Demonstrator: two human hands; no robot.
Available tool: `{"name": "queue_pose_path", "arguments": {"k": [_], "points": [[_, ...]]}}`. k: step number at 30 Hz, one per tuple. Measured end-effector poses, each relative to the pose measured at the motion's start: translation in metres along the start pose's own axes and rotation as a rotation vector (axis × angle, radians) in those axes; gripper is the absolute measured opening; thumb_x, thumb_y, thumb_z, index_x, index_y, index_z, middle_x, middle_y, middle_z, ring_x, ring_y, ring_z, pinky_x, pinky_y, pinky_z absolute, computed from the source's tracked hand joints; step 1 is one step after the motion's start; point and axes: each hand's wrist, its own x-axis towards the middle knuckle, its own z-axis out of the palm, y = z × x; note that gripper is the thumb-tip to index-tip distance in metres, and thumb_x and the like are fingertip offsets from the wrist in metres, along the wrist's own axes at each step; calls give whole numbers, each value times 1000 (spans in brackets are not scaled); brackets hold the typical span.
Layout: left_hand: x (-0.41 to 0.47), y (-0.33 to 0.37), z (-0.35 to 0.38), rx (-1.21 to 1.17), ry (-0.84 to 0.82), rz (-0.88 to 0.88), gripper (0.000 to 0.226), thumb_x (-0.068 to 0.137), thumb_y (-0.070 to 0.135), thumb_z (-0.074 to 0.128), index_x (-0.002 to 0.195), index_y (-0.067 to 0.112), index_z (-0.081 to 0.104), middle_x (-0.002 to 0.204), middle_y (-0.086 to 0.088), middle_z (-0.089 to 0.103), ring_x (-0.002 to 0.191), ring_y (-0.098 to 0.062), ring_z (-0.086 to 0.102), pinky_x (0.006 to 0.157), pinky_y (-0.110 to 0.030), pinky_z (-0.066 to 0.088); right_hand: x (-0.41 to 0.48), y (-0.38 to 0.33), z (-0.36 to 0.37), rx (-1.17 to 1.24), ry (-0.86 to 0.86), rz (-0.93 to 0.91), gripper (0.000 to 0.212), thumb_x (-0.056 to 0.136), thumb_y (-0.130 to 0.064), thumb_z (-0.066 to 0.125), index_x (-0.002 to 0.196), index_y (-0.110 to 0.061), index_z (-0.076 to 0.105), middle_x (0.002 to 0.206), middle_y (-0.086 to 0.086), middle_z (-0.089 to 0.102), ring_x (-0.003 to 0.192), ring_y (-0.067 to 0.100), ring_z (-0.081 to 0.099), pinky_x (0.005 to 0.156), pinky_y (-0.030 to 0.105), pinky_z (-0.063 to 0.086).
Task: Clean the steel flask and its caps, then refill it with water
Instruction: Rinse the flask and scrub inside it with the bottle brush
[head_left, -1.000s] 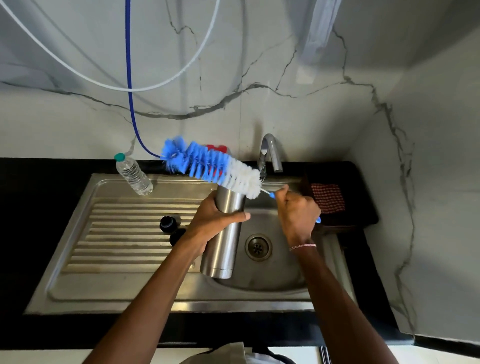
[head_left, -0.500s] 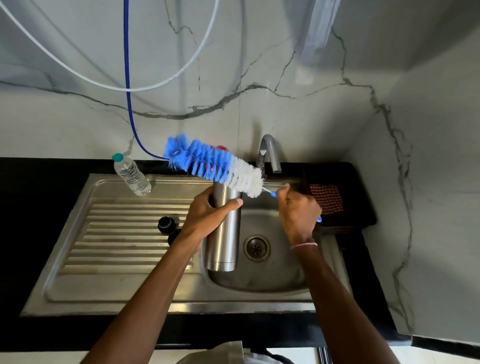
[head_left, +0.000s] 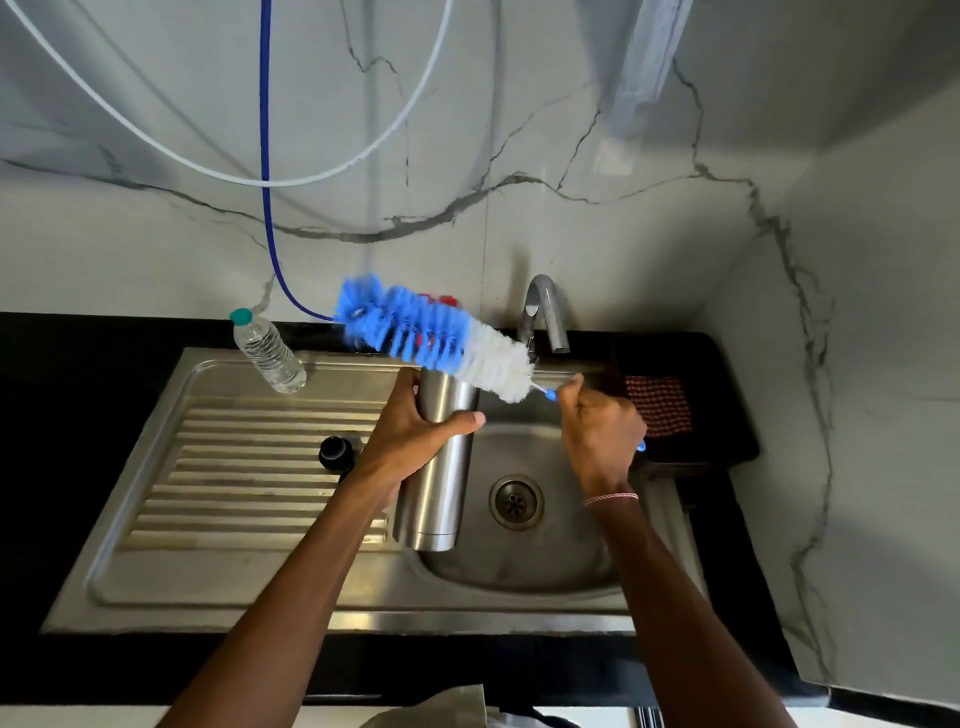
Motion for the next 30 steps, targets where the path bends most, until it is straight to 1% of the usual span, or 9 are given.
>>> {"name": "queue_pose_path", "arguments": {"k": [3, 5, 12, 15, 17, 20, 23, 25, 30], "points": [[-1, -4, -15, -61, 79, -31, 56, 69, 20, 94, 113, 25, 60, 103, -3, 75, 89, -20, 74, 82, -41, 60, -14, 34, -1, -39, -46, 33, 50, 89, -30, 52, 46, -5, 56, 40, 13, 52, 34, 33, 52, 41, 26, 37], [-2, -5, -19, -74, 100, -25, 52, 68, 20, 95, 110, 22, 63, 100, -5, 74, 85, -22, 74, 78, -39, 59, -18, 44, -1, -32, -58, 91, 54, 90, -33, 51, 46, -3, 58, 42, 15, 53, 36, 35, 54, 43, 27, 37], [-5, 5, -3, -39, 51, -11, 27, 78, 21, 87, 101, 27, 74, 87, 10, 77, 79, -8, 73, 70, -24, 55, 3, -15, 9, 49, -74, -22, 53, 89, -32, 52, 42, -7, 51, 38, 13, 47, 31, 32, 44, 39, 29, 38], [-4, 6, -13, -147, 104, -68, 17, 84, 16, 80, 98, 21, 73, 81, 1, 76, 74, -15, 72, 68, -29, 54, -5, 8, 9, -2, -80, -47, 48, 87, -28, 52, 45, -6, 55, 39, 12, 49, 31, 32, 48, 37, 27, 38], [-2, 2, -21, -194, 142, -100, 13, 87, 15, 75, 98, 20, 71, 77, -3, 74, 74, -21, 69, 67, -32, 53, -15, 31, 9, -21, -108, 13, 49, 89, -30, 51, 47, -4, 57, 41, 14, 52, 34, 35, 53, 38, 30, 42], [-1, -2, -22, -139, 78, -83, 19, 86, 16, 77, 101, 24, 70, 80, 0, 76, 79, -23, 70, 70, -35, 55, -21, 31, 12, -4, -108, 57, 53, 90, -31, 51, 46, -4, 55, 41, 15, 52, 35, 35, 53, 41, 29, 40], [1, -6, -15, -77, -12, -96, 61, 63, 29, 93, 116, 22, 64, 99, -3, 78, 94, -23, 74, 85, -40, 58, -12, -8, 14, 38, -47, 2, 52, 87, -29, 53, 42, -4, 55, 40, 16, 51, 32, 34, 49, 38, 28, 38], [2, -6, -13, -49, -1, -96, 76, 55, 32, 95, 122, 25, 58, 106, 3, 77, 99, -18, 74, 89, -39, 57, -6, -25, 13, 84, -44, -39, 52, 88, -30, 53, 42, -4, 52, 40, 15, 49, 33, 33, 45, 39, 28, 36], [0, -6, -24, -101, 76, -113, 64, 60, 28, 94, 115, 24, 60, 99, 0, 77, 91, -23, 75, 84, -43, 60, -15, 19, 14, 0, -78, 8, 52, 89, -30, 52, 44, -5, 54, 40, 14, 50, 33, 33, 51, 40, 27, 40]]}}
